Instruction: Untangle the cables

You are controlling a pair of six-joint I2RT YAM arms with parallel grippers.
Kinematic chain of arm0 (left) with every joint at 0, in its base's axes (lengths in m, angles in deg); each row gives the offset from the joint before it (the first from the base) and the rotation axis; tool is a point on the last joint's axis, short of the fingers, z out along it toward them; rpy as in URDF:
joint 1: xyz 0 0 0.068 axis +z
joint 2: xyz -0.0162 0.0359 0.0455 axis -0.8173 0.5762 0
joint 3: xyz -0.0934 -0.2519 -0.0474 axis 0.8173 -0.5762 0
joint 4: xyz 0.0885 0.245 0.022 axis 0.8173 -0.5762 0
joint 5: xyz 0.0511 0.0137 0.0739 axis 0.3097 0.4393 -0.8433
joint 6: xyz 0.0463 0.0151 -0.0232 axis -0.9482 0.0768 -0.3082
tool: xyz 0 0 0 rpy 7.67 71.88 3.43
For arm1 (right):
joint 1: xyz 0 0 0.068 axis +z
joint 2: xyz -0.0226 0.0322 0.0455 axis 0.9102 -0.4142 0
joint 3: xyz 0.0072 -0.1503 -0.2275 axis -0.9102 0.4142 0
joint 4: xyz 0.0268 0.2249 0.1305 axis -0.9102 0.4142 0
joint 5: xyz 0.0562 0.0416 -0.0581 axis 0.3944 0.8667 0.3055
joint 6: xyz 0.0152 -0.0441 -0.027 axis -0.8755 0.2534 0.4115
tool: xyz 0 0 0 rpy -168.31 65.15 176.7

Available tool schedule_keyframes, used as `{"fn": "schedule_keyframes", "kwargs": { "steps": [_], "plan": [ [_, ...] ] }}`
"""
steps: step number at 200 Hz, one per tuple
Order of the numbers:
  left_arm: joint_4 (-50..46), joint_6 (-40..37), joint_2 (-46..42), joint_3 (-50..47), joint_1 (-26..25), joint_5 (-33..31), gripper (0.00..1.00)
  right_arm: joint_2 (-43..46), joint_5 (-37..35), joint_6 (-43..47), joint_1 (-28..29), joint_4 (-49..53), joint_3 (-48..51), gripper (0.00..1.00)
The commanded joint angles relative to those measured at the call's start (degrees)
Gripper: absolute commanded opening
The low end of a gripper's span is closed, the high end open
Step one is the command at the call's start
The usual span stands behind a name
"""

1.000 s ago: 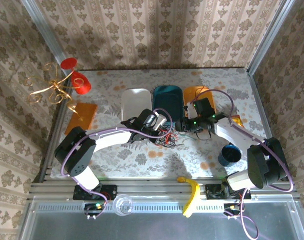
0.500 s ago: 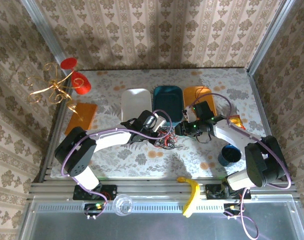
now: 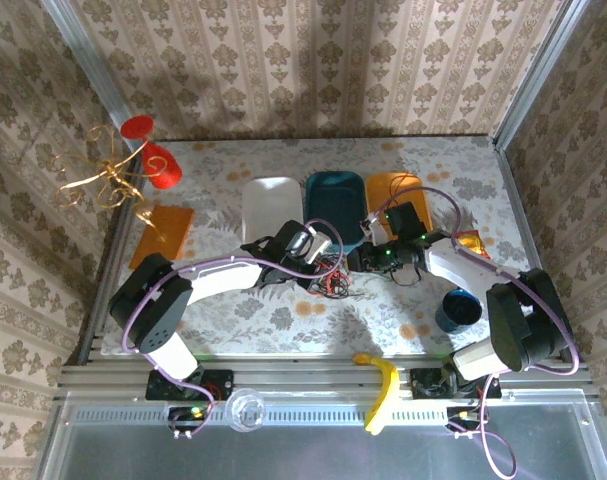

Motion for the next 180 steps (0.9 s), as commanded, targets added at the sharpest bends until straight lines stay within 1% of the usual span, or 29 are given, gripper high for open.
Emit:
{"fn": "schedule_keyframes", "kwargs": {
  "steps": [1, 7, 31, 52, 56, 78, 134, 154, 180],
  "plan": [
    [1.01, 0.03, -0.07, -0.11, 0.37, 1.26, 0.00, -2.16, 3.58, 1.19, 0.58, 1.05, -0.76, 0.06],
    [1.00, 0.00, -0.17, -0.13, 0.40, 1.26, 0.00, -2.41, 3.20, 1.03, 0.58, 1.20, -0.99, 0.00],
    [0.87, -0.06, -0.26, -0.51, 0.43, 1.26, 0.00, 0.11, -2.32, 0.32, 0.42, 1.26, -0.68, 0.00],
    [0.85, -0.06, -0.17, -0.90, 0.40, 1.35, 0.00, 3.88, -10.53, -0.39, -0.17, 2.40, -0.46, 0.00],
    [0.83, -0.06, -0.17, -0.97, 0.42, 1.43, 0.00, 6.01, -12.22, -0.57, -0.33, 2.92, -0.48, 0.00],
    [0.90, -0.06, -0.17, -1.49, 0.34, 1.66, 0.00, 10.72, -21.35, -1.97, -1.79, 5.14, -0.90, 0.00],
    [1.36, 0.29, 0.20, -3.01, 0.11, 1.88, 0.00, 20.73, -38.05, -4.52, -5.85, 8.76, -3.47, 0.00],
    [1.36, 0.47, 0.09, -3.54, 0.13, 1.96, 0.00, 23.49, -44.31, -5.22, -8.33, 10.15, -4.93, 0.00],
    [1.26, 0.39, 0.09, -4.09, 0.11, 1.70, 0.00, 26.01, -47.85, -7.07, -14.67, 10.55, -6.34, 0.00]
  ]
}}
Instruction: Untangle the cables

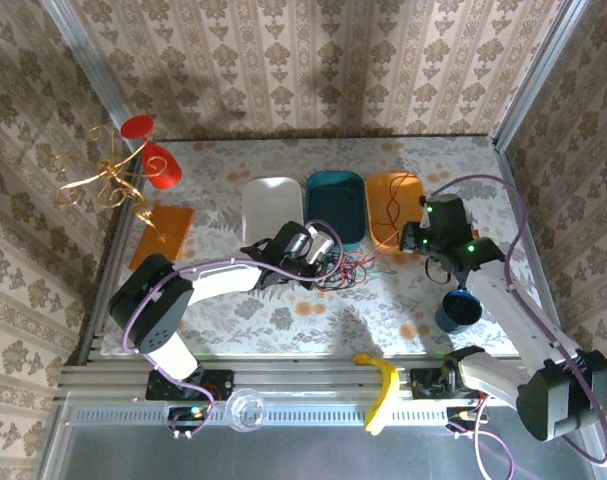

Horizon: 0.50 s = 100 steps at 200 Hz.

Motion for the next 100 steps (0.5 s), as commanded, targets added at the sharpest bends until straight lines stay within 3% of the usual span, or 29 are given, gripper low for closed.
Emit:
{"fn": "schedule_keyframes", "kwargs": {
  "steps": [1, 40, 54, 73, 84, 100],
  "plan": [
    [-3.98, -0.03, 0.11, -2.25, 0.15, 0.04, 0.00, 3.28, -11.20, -2.97, -5.88, -0.07, -3.75, 0.00],
    [-4.25, -0.47, 0.20, -2.99, 0.21, -0.05, 0.00, 3.81, -9.88, -3.44, -12.73, -0.35, -6.44, 0.00],
    [-4.28, -0.47, 0.20, -3.10, 0.18, 0.02, 0.00, 2.92, -4.86, -1.56, -13.24, -1.20, -7.33, 0.00],
    [-4.20, -0.47, 0.28, -3.13, 0.15, 0.05, 0.00, 0.73, 7.49, 0.10, -11.34, -0.22, -7.80, 0.00],
    [-4.18, -0.47, 0.37, -3.00, 0.08, 0.08, 0.00, -0.16, 13.78, 1.29, -7.24, 1.81, -7.00, 0.10],
    [-4.29, -0.56, 0.63, -2.67, 0.15, -0.09, 0.00, -1.44, 17.01, 4.20, 2.50, 7.94, -5.56, 0.31]
  ]
}}
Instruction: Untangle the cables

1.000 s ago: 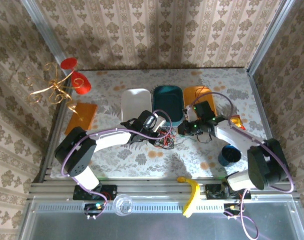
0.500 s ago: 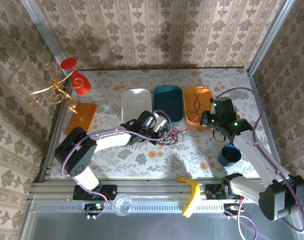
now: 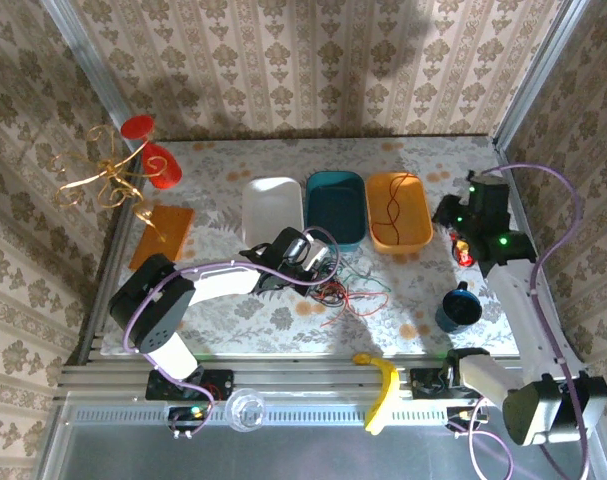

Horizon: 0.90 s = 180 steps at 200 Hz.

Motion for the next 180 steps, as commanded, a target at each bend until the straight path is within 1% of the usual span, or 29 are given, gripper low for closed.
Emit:
{"fn": "schedule_keyframes", "kwargs": {
  "steps": [1, 7, 18, 26, 37, 57, 75, 89, 115, 130, 154, 180],
  "plan": [
    [-2.32, -0.56, 0.61, -0.41, 0.11, -0.07, 0.00, -2.01, 13.11, 4.42, 11.09, 7.75, 1.36, 0.32],
    [-2.39, -0.61, 0.70, -0.31, 0.06, -0.13, 0.00, -2.39, 13.49, 5.25, 14.99, 9.82, 2.22, 0.38],
    [-2.31, -0.56, 0.92, -0.13, 0.08, 0.03, 0.00, -3.21, 13.82, 5.61, 20.11, 12.56, 4.04, 0.45],
    [-2.32, -0.65, 1.12, 0.02, 0.06, 0.12, 0.00, -3.71, 14.07, 5.69, 22.87, 13.65, 5.68, 0.56],
    [-2.37, -0.82, 1.41, 0.28, 0.13, 0.34, 0.00, -4.57, 13.78, 5.48, 25.02, 14.87, 7.99, 0.60],
    [-3.03, -1.22, 1.83, 0.96, 0.11, 0.42, 0.00, -6.08, 11.13, 4.79, 25.98, 16.47, 10.90, 0.62],
    [-3.10, -1.52, 1.76, 1.10, 0.16, 0.48, 0.00, -7.21, 5.49, 4.23, 25.98, 17.55, 12.03, 0.62],
    [-3.43, -1.69, 1.76, 1.26, 0.11, 0.57, 0.00, -8.09, 4.10, 4.01, 25.98, 17.57, 12.21, 0.63],
    [-3.93, -2.05, 2.02, 1.69, 0.12, 0.57, 0.00, -10.23, 5.07, 3.90, 25.98, 15.82, 12.89, 0.63],
    [-3.89, -2.05, 2.11, 1.80, 0.15, 0.56, 0.00, -11.70, 6.97, 3.34, 26.02, 13.81, 13.41, 0.63],
    [-3.89, -2.14, 2.37, 2.06, 0.11, 0.74, 0.00, -13.43, 9.72, 2.51, 26.15, 9.19, 14.72, 0.60],
    [-4.24, -2.49, 2.46, 2.32, 0.12, 0.79, 0.00, -13.74, 12.30, 1.41, 26.24, 6.16, 15.41, 0.59]
  ]
}}
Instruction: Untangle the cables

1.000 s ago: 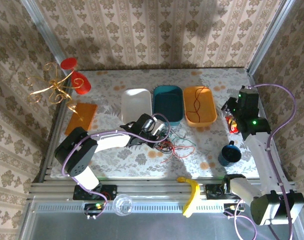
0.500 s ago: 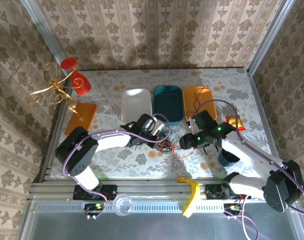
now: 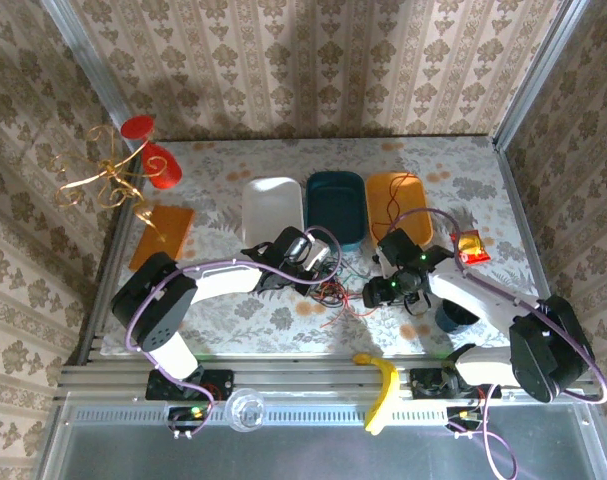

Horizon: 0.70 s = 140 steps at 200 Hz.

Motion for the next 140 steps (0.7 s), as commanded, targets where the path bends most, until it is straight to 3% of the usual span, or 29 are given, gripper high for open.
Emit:
{"fn": "schedule_keyframes", "kwargs": {
  "steps": [1, 46, 71, 104, 140],
  "plan": [
    [-2.91, -1.81, 1.46, 1.15, 0.11, 0.63, 0.00, -0.24, 3.61, -1.75, 0.38, -4.20, 0.96, 0.59],
    [-2.58, -1.90, 1.77, 1.14, 0.11, 0.79, 0.00, -1.26, 2.00, -0.91, 0.38, -6.01, 1.71, 0.50],
    [-1.95, -1.57, 2.07, 0.97, 0.15, 1.04, 0.00, -0.91, 0.68, -1.07, 0.33, -8.76, 1.85, 0.21],
    [-2.21, -1.64, 2.56, 1.24, 0.07, 1.31, 0.00, 0.15, -1.01, -0.81, 0.30, -10.04, 1.92, 0.01],
    [-2.12, -1.64, 2.45, 0.97, -0.05, 1.31, 0.00, 0.74, -1.53, -0.56, 0.30, -11.34, 2.29, 0.00]
  ]
}}
